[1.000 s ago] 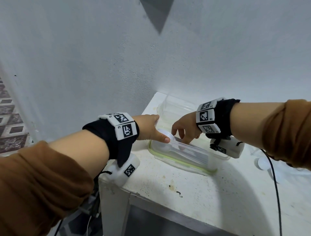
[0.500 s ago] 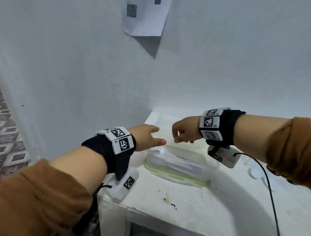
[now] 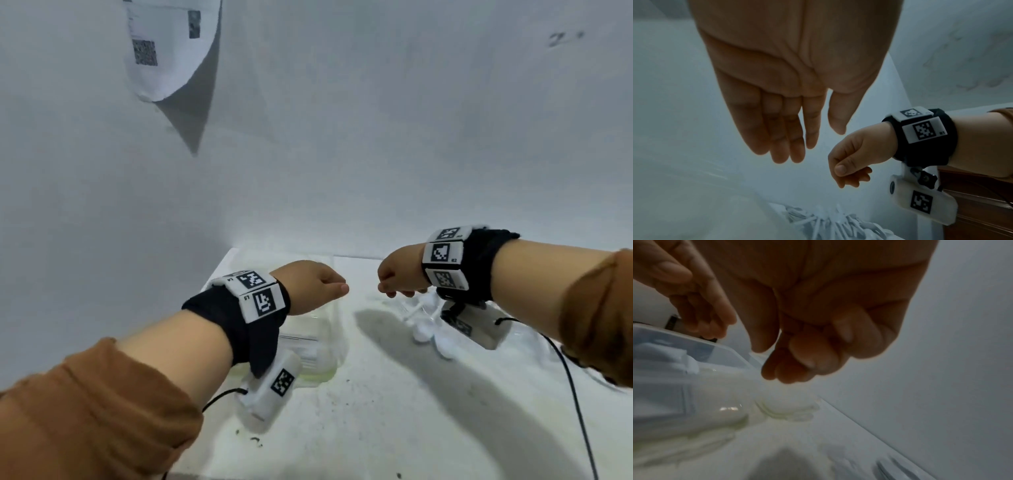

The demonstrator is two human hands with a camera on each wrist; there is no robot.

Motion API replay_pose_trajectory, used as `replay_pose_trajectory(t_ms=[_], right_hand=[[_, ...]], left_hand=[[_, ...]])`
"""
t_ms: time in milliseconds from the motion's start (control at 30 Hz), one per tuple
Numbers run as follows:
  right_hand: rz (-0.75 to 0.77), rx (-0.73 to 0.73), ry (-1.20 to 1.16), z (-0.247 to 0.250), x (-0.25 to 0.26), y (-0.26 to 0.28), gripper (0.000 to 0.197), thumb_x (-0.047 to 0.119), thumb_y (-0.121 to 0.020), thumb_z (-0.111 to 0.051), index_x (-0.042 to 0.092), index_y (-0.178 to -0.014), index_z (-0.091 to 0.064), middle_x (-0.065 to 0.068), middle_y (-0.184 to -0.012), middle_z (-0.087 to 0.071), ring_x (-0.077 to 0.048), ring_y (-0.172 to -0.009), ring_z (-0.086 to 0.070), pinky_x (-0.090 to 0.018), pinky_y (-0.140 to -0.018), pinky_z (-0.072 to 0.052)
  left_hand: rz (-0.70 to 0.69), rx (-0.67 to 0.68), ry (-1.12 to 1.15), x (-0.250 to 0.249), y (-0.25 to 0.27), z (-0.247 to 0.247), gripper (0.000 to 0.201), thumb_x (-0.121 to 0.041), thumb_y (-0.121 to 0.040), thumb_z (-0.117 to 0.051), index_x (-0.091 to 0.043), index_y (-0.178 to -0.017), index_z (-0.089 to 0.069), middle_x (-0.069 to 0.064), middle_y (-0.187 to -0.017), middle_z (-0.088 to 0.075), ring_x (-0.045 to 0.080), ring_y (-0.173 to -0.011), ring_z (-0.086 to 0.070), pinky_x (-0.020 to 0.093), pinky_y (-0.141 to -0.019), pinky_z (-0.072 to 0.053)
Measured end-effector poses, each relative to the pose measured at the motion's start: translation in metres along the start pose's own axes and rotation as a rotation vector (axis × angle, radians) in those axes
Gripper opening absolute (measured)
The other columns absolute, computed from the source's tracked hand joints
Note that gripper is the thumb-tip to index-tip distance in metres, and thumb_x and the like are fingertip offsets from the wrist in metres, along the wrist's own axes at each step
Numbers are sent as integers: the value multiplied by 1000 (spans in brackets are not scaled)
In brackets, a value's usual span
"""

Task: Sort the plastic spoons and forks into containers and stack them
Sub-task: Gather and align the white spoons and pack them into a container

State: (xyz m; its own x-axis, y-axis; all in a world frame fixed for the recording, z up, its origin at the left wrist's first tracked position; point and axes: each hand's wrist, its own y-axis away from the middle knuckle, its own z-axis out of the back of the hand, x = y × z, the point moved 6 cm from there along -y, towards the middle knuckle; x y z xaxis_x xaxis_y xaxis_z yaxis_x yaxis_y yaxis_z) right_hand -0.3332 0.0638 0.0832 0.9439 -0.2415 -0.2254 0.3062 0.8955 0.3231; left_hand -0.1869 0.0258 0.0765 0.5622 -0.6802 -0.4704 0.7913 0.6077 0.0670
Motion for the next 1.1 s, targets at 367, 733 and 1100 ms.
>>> replay_pose_trajectory(t_ms=[367, 733, 1100], right_hand=[[-57, 34, -11, -77, -106, 20, 31, 27, -92, -53, 25, -123, -55, 3, -109, -57, -17, -96, -56, -23, -78, -39], [103, 19, 21, -101, -122, -10, 43, 10, -91, -53, 23, -133, -49, -1, -127, -53, -19, -113, -52, -18, -59, -33], [89, 70, 66, -107, -125, -24, 34, 8, -88, -59, 13, -121, -57, -3, -125, -58, -15, -92, -49, -14, -50, -27]], left_hand=[[-51, 138, -91, -88, -77, -74, 36, -34, -98, -43, -24, -130, -54, -4, -135, -53, 15, -123, -47, 23, -98, -34], [25, 177, -178, -96, -145, -123, 31, -24, -92, -55, -25, -123, -55, -2, -125, -57, 15, -114, -53, 19, -82, -34], [83, 215, -284, -96, -163, -146, 34, -24, -87, -62, -20, -120, -54, -1, -123, -57, 17, -113, -53, 22, -83, -38]])
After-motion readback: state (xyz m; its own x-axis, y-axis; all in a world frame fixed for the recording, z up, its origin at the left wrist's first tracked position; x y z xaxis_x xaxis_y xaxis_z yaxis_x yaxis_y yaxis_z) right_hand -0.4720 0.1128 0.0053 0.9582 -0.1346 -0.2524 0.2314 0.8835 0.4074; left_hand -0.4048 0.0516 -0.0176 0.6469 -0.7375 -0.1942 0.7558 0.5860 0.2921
